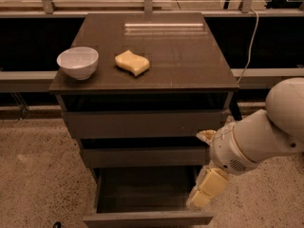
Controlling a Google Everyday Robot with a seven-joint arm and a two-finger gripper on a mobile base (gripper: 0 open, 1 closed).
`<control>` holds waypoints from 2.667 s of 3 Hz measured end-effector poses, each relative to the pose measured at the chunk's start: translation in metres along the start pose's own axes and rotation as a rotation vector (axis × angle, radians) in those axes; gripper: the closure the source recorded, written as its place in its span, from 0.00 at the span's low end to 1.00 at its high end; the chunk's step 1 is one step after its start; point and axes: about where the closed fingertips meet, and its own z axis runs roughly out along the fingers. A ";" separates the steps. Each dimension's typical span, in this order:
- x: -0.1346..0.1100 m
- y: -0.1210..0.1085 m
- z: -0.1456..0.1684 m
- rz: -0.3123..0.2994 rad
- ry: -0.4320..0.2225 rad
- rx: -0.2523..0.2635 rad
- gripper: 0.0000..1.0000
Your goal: Close bottom drawer
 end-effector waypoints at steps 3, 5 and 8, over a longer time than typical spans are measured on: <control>0.101 0.046 0.190 0.207 -0.458 -0.084 0.00; 0.105 0.048 0.239 0.190 -0.470 -0.182 0.00; 0.156 0.040 0.393 0.067 -0.647 -0.286 0.00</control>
Offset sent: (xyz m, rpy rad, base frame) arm -0.0342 0.0429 -0.2876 0.7020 0.1280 -0.2172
